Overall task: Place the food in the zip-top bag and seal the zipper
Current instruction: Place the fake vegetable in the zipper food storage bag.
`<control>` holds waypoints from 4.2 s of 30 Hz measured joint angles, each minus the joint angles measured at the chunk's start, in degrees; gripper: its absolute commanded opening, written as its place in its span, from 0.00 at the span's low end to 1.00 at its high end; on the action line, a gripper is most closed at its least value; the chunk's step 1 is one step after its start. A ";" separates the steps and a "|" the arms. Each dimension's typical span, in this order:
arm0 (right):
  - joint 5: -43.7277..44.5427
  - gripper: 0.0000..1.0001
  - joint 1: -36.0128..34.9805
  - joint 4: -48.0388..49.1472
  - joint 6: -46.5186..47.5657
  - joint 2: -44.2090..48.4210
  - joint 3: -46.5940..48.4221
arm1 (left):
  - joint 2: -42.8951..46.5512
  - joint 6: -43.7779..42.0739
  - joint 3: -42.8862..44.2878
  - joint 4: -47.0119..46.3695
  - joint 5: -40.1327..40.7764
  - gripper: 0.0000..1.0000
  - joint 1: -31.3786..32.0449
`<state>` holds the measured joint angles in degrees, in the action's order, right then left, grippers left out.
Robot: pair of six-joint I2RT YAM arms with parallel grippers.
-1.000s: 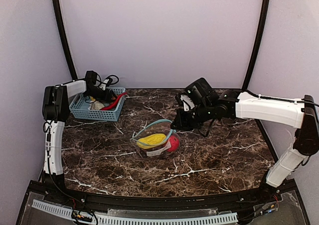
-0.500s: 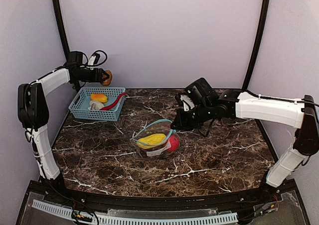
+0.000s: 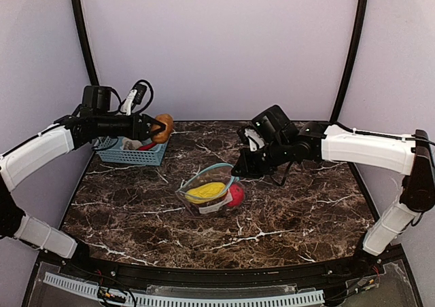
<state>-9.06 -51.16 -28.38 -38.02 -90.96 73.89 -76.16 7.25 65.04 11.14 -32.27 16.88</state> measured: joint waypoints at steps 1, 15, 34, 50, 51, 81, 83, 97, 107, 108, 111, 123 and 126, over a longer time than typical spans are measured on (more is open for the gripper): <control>-0.17 0.02 0.00 -0.02 0.09 0.00 0.20 | 1.84 0.59 -1.03 0.33 -0.46 0.43 2.14; -0.59 0.02 -0.22 -1.33 0.90 -0.44 1.79 | 8.72 8.50 -1.20 12.57 0.46 0.43 24.17; -1.77 0.02 -1.90 -3.69 3.23 -0.55 4.31 | -12.22 0.13 13.14 24.30 8.17 0.43 34.03; -3.43 0.03 -2.43 -5.53 6.12 -0.55 4.31 | -20.04 -8.85 21.27 29.70 11.37 0.43 32.33; -3.61 0.03 -2.43 -5.53 6.12 -0.55 4.31 | -20.39 -9.27 21.27 29.77 11.23 0.43 32.20; -7.45 0.06 -1.46 0.94 3.04 2.08 -1.49 | -26.64 -12.83 21.94 25.18 6.84 0.60 32.17; -7.48 0.07 -1.42 1.33 3.02 2.45 -1.75 | -26.64 -12.59 21.92 24.72 8.31 0.63 32.50; -7.78 0.07 -1.29 2.32 2.10 2.86 -2.91 | -27.12 -10.54 20.50 21.42 7.08 0.77 33.64; -7.76 0.07 -1.29 2.95 1.90 4.46 -4.63 | -23.74 -9.86 20.31 22.40 8.50 0.90 33.90; -7.76 0.07 -1.27 3.08 1.90 4.46 -4.63 | -22.75 -9.70 20.31 22.47 8.81 0.90 33.88; -7.76 0.07 -1.27 3.13 1.90 4.46 -4.63 | -19.12 -9.01 20.31 23.04 9.27 0.90 33.38; -7.78 0.07 -1.27 3.15 1.88 4.46 -4.63 | -4.44 0.44 6.27 22.97 13.66 0.86 28.52; -7.78 0.07 -1.27 3.15 1.88 4.46 -4.63 | -3.23 2.62 2.54 23.04 15.63 0.87 27.28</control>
<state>-16.84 -52.42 -25.23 -36.14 -86.50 69.25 -79.40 9.87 67.57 34.17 -16.64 44.16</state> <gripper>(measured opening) 0.071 0.861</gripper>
